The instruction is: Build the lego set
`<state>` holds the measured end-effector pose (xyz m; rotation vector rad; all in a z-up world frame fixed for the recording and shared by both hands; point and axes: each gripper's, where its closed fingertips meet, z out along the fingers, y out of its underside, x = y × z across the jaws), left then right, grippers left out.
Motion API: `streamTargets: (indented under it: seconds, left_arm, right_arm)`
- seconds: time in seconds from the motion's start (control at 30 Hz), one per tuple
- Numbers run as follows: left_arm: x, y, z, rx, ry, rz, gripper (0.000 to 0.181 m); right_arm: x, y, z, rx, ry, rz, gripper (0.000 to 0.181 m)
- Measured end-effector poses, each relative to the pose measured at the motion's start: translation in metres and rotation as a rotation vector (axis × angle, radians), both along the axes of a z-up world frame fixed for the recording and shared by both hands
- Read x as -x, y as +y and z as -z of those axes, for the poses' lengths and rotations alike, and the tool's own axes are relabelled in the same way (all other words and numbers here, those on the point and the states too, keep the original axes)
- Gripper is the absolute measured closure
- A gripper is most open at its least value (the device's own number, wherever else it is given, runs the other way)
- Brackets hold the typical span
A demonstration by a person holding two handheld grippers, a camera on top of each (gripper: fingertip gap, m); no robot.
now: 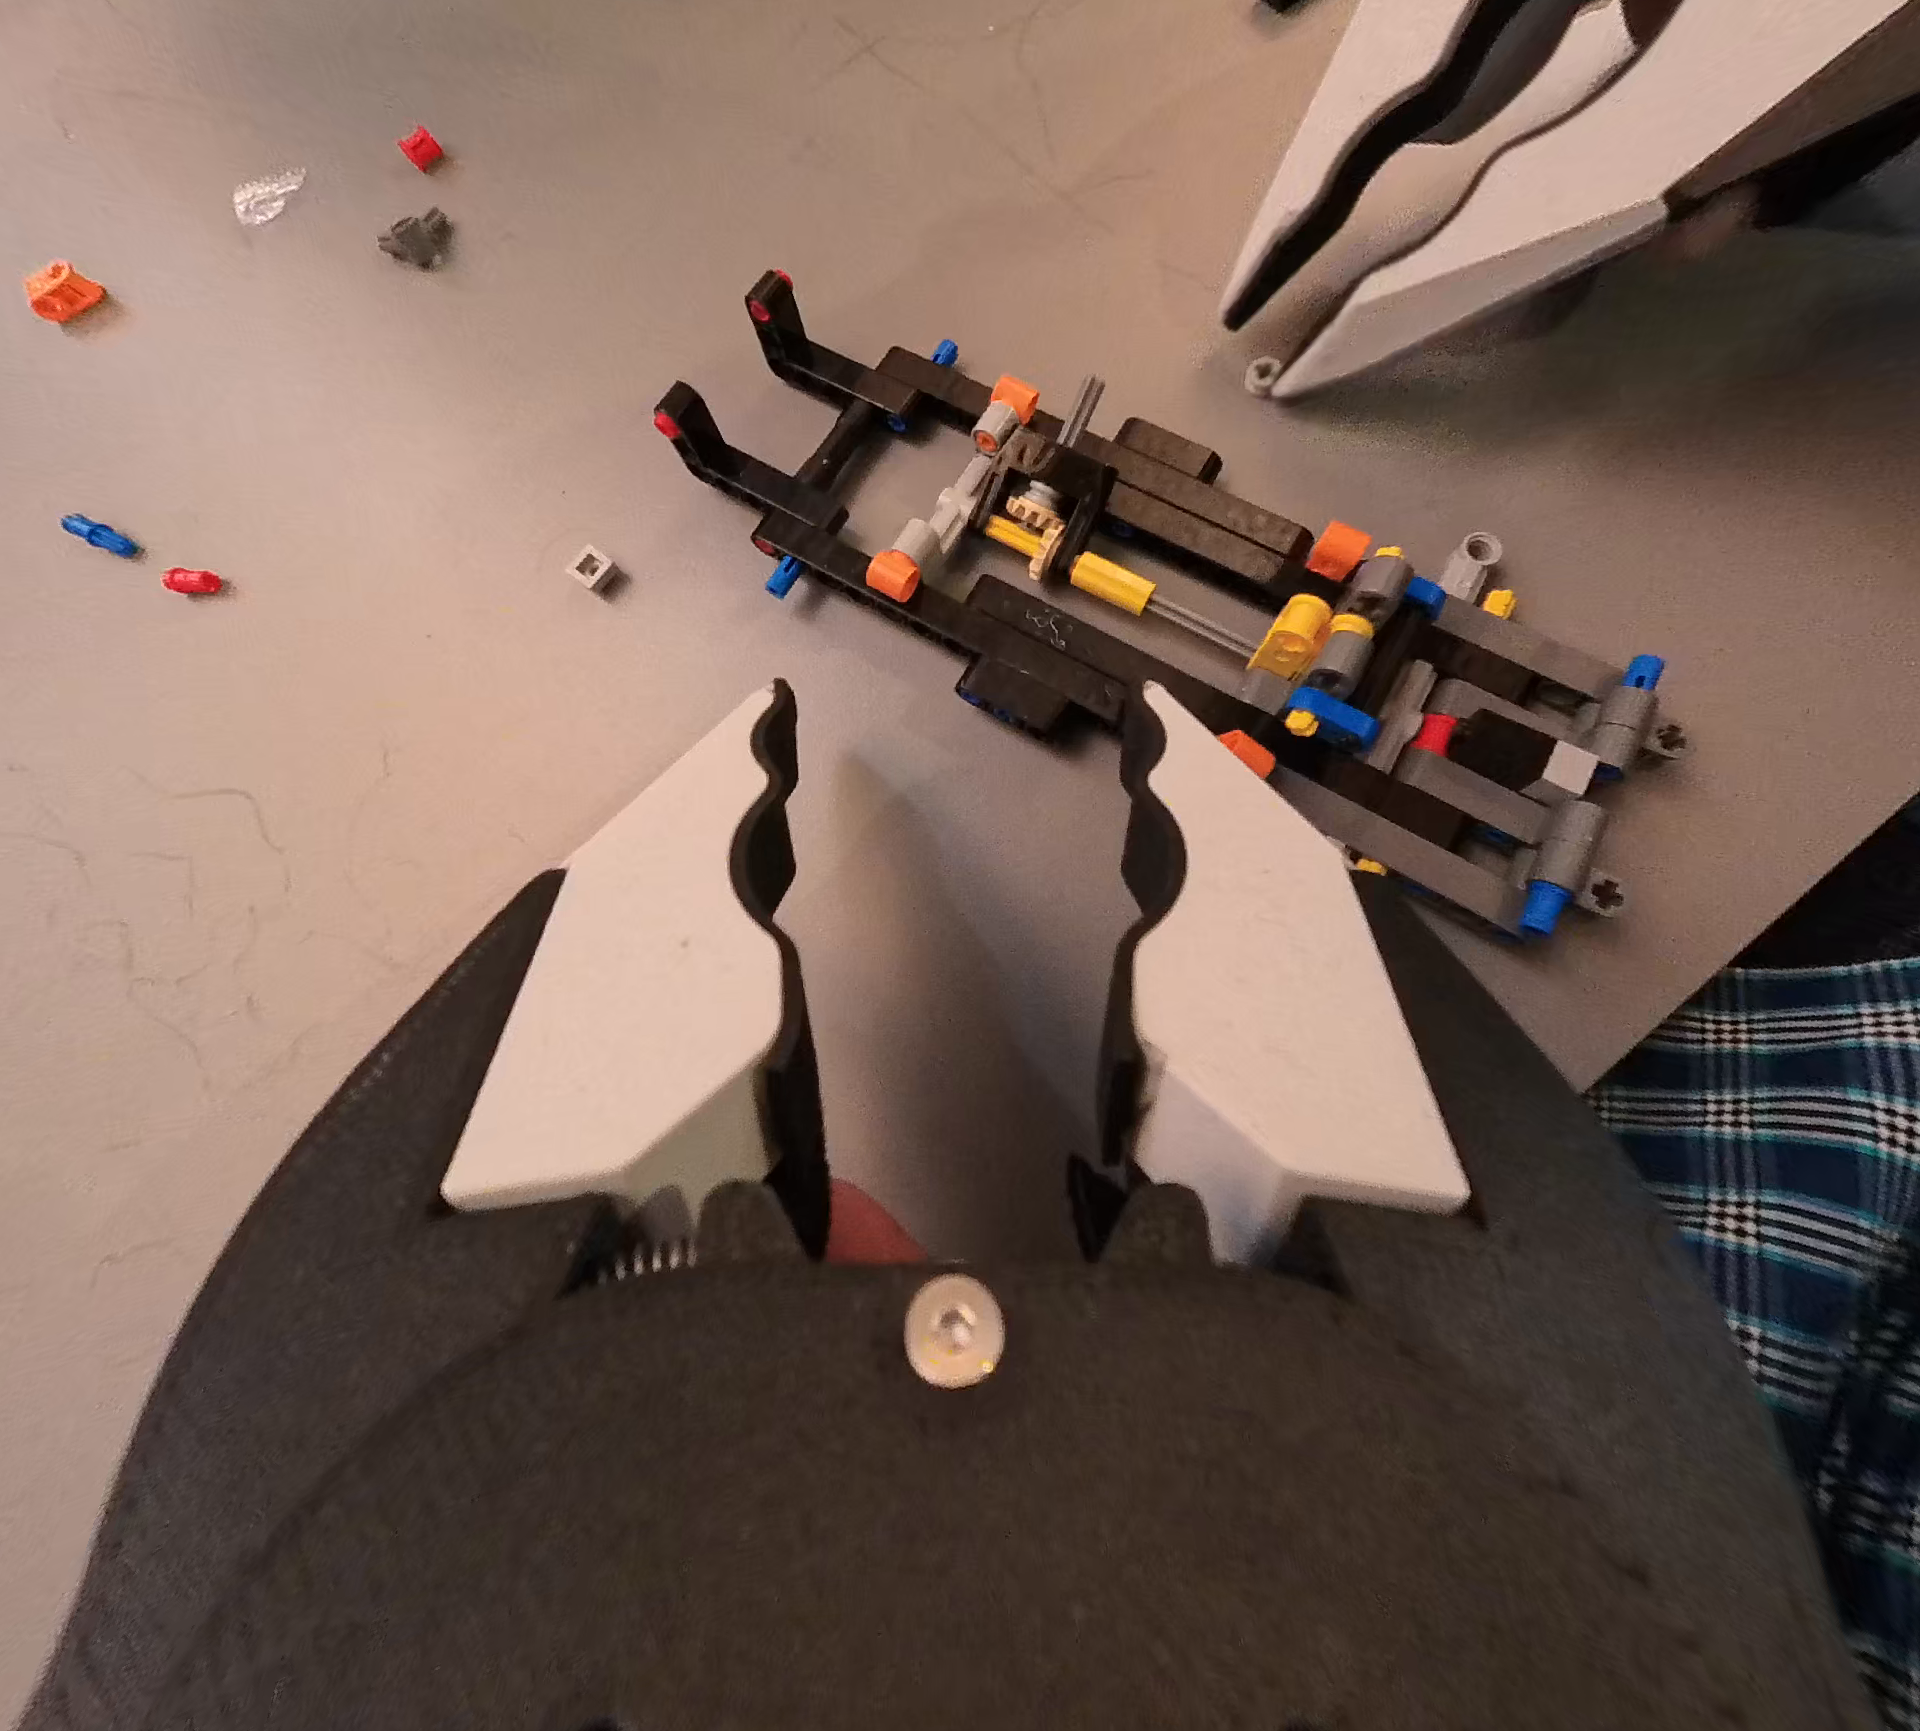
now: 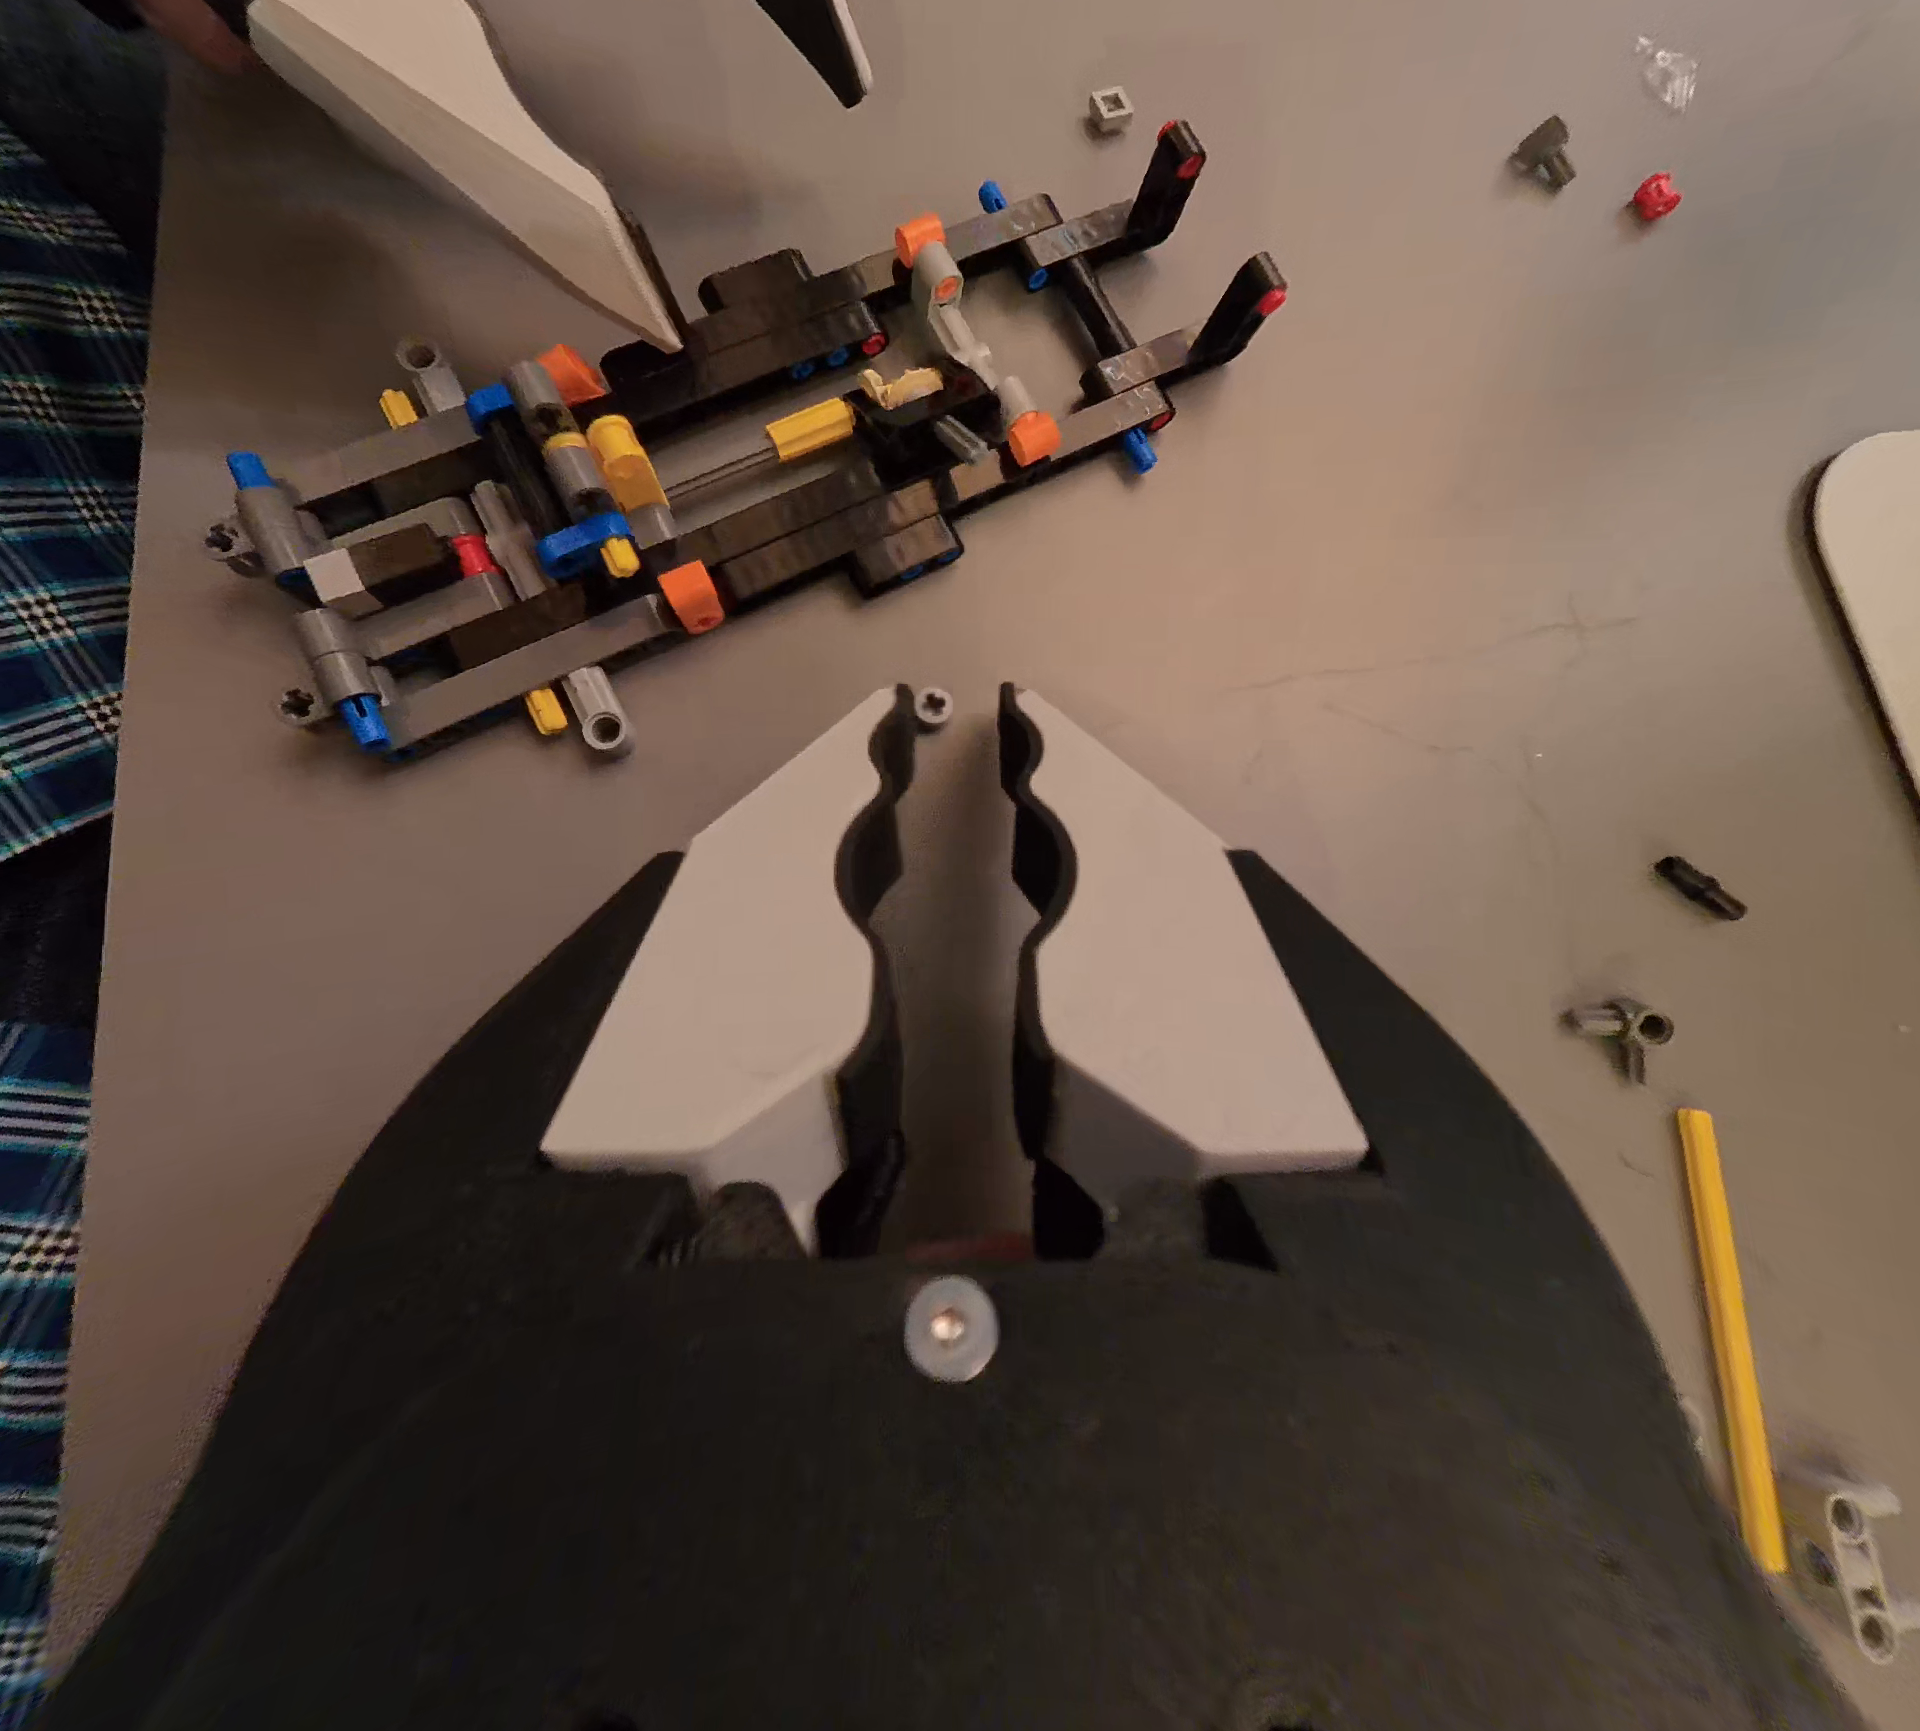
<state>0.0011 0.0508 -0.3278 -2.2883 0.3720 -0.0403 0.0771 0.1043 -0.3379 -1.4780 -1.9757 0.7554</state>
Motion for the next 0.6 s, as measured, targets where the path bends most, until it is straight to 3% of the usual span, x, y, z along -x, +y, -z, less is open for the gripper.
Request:
streamTargets:
  seconds: [0.03, 0.17, 0.6]
  left_arm:
    - [0.0, 0.0, 0.0, -0.002, 0.001, -0.001, 0.12]
    - [0.001, 0.003, -0.009, -0.036, 0.001, -0.004, 0.121]
    - [-0.001, 0.001, -0.009, -0.029, 0.0, 0.003, 0.12]
  right_arm:
    - [0.001, 0.0, -0.002, -0.01, 0.014, -0.003, 0.174]
    - [0.003, -0.002, -0.012, -0.021, 0.055, -0.018, 0.181]
    - [0.002, -0.005, -0.002, -0.002, 0.007, -0.005, 0.181]
